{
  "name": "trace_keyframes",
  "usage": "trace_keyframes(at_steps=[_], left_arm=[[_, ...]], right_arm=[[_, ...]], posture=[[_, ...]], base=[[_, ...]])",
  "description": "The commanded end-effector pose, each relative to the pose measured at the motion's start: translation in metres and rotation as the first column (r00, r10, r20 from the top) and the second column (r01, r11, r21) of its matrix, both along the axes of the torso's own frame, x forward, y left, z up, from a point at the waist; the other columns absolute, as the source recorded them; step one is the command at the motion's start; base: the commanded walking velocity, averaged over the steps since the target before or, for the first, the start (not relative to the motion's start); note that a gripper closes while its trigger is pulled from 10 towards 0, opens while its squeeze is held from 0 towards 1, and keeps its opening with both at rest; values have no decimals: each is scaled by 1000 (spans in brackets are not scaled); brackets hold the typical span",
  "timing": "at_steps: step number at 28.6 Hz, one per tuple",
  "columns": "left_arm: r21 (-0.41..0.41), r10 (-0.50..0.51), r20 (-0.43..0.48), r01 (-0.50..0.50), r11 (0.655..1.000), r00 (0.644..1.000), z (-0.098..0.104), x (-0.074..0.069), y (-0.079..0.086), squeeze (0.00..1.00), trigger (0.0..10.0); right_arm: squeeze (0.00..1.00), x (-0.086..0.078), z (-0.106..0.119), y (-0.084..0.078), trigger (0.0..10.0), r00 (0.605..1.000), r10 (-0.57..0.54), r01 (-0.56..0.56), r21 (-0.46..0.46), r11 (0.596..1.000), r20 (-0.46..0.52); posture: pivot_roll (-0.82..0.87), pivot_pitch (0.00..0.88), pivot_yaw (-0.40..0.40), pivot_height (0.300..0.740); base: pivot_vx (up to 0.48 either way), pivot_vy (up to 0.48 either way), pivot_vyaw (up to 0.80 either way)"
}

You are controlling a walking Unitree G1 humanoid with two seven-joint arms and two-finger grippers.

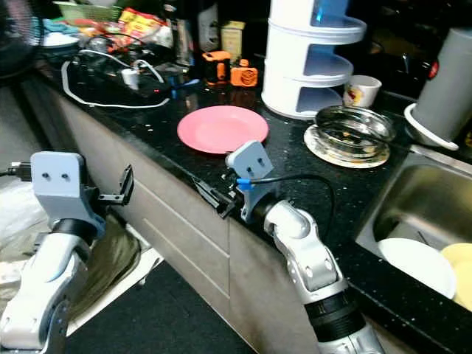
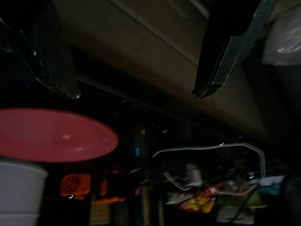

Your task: Kitchen organization

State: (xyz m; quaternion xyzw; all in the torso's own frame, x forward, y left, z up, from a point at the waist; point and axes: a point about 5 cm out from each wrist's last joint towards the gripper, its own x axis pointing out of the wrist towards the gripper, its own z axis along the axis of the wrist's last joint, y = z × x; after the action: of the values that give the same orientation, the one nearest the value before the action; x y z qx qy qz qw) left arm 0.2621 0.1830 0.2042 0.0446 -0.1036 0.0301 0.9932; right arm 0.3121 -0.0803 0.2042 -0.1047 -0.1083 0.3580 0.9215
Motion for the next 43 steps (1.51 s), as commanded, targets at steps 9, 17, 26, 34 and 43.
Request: trace_keyframes(at_steps=[9,17,26,34,43], left_arm=[[1,-2,-24,2,1000,1000,-7,-1,1,0,10000],[-5,-4,-37,4,1000,999,-12,-2,0,0,10000],[-20,0,-65,-2,1000,998,-21,-4,0,0,10000],[-3,51,-133,-51,999,990,-39,-8,8,0,10000],[-4,90,-152,-92,996,984,-44,-9,15,0,10000]], right_arm=[[0,-3,0,11,10000,993,43,-19,-202,979,114],[0,-2,1,12,10000,973,78,17,-409,912,215],[0,-2,-2,15,10000,958,103,67,-561,825,266],[0,3,-5,24,10000,957,90,117,-652,749,276],[0,6,-7,23,10000,947,126,161,-777,608,295]], posture=[[65,0,-45,740],[67,0,-50,740],[66,0,-51,740],[63,0,-50,740],[63,0,-57,740]], base=[[346,0,0],[347,0,0],[101,0,0],[0,0,0],[0,0,0]])
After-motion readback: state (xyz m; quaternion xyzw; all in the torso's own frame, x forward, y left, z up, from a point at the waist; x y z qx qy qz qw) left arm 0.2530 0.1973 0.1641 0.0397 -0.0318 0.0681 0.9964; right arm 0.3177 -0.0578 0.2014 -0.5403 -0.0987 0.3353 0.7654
